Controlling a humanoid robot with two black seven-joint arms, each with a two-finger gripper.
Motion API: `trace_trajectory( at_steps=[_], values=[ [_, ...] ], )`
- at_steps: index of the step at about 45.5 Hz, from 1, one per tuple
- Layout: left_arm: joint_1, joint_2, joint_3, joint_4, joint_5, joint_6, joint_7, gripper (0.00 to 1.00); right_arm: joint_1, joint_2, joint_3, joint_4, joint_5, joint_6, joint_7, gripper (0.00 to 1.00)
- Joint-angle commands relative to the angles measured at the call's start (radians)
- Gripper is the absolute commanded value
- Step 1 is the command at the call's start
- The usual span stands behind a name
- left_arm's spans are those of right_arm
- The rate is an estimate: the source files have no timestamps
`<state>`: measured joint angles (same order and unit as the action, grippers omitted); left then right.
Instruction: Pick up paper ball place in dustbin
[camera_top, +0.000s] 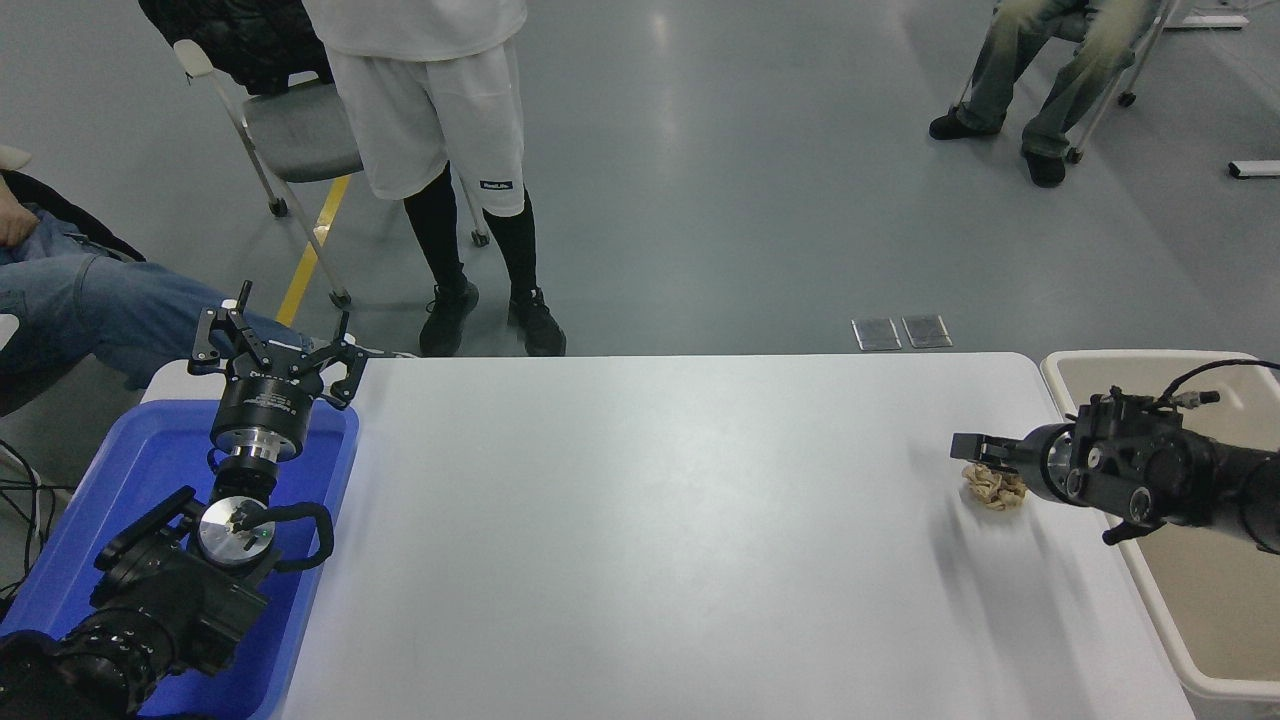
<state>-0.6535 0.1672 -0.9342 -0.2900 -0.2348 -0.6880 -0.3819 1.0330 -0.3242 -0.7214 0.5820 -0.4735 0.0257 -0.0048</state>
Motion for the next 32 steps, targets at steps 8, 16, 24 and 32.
trace_trajectory(
  at_steps=[8, 16, 24, 32],
  values=[
    [0.000, 0.000, 0.000, 0.000, 0.000, -0.001, 0.000, 0.99, -0.062, 0.040, 0.042, -0.047, -0.051, -0.067, 0.000, 1.00],
    [0.000, 0.000, 0.000, 0.000, 0.000, -0.001, 0.000, 0.99, -0.091, 0.057, 0.039, -0.102, -0.076, -0.084, 0.000, 1.00],
    [0.000, 0.000, 0.000, 0.000, 0.000, 0.001, 0.000, 0.99, -0.122, 0.060, 0.040, -0.143, -0.100, -0.115, 0.000, 1.00],
    [0.000, 0.000, 0.000, 0.000, 0.000, -0.001, 0.000, 0.99, -0.139, 0.071, 0.040, -0.162, -0.100, -0.131, 0.000, 1.00]
  ],
)
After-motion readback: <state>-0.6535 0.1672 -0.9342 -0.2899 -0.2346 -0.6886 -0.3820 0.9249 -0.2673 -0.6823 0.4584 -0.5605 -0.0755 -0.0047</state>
